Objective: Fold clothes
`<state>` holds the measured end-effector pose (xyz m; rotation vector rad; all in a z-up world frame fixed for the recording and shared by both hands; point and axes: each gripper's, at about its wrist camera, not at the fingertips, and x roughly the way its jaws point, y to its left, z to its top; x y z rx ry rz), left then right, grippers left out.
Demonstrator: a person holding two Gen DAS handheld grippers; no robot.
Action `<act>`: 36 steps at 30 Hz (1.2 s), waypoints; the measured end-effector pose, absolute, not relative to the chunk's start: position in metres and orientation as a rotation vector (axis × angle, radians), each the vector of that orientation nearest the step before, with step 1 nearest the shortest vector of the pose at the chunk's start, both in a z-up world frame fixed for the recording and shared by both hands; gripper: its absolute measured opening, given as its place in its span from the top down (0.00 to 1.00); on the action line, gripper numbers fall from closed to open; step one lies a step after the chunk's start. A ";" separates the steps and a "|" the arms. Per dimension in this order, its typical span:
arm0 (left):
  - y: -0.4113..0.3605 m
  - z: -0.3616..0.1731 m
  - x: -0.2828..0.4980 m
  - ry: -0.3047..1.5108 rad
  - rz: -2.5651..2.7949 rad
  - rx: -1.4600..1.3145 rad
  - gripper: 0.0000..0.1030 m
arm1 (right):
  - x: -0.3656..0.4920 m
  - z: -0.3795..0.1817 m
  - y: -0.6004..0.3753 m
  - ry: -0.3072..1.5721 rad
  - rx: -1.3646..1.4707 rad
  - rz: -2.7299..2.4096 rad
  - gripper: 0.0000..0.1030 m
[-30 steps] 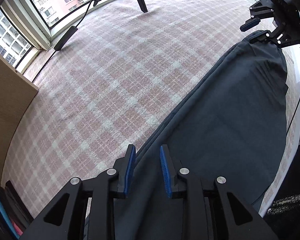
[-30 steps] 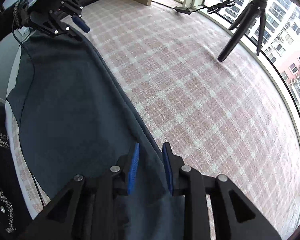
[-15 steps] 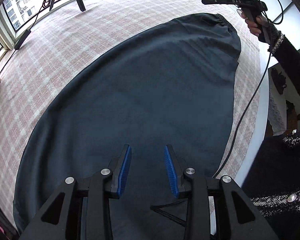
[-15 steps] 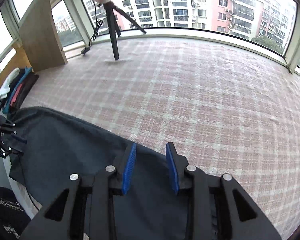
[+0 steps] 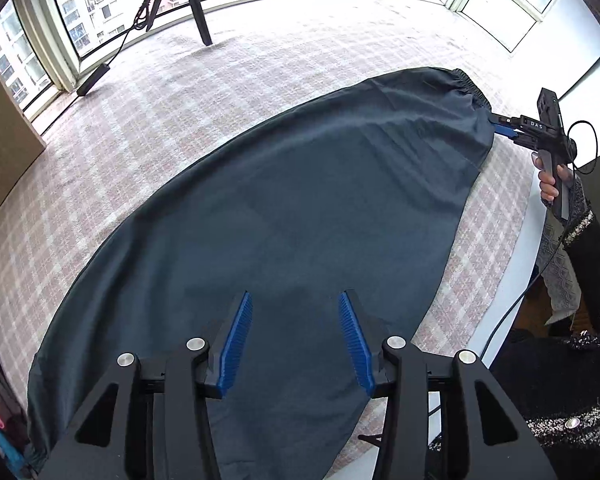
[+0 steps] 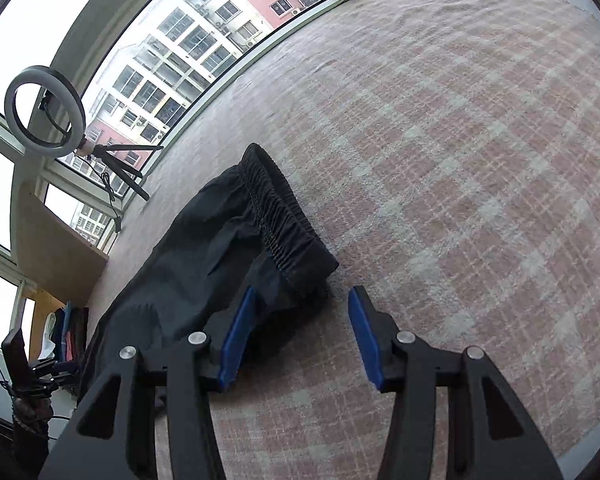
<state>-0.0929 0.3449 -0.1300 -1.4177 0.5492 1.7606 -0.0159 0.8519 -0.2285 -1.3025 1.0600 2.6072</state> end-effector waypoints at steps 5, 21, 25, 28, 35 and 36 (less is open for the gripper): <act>0.451 -0.127 -0.087 0.661 1.627 -1.275 0.56 | -0.005 -0.208 0.862 1.036 -1.174 2.626 0.53; 0.608 -0.175 -0.138 0.557 1.580 -1.341 0.50 | -0.018 -0.144 0.825 0.776 -1.056 2.862 0.85; 0.616 -0.164 -0.134 0.557 1.576 -1.303 0.50 | -0.034 -0.171 0.797 0.852 -1.211 2.904 0.84; 0.628 -0.161 -0.132 0.536 1.548 -1.296 0.50 | -0.033 -0.181 0.799 0.922 -1.225 2.889 0.82; 0.657 -0.172 -0.129 0.522 1.499 -1.312 0.50 | -0.039 -0.190 0.826 0.810 -1.297 2.807 0.85; 0.657 -0.175 -0.128 0.526 1.489 -1.314 0.50 | -0.039 -0.193 0.833 0.818 -1.321 2.783 0.85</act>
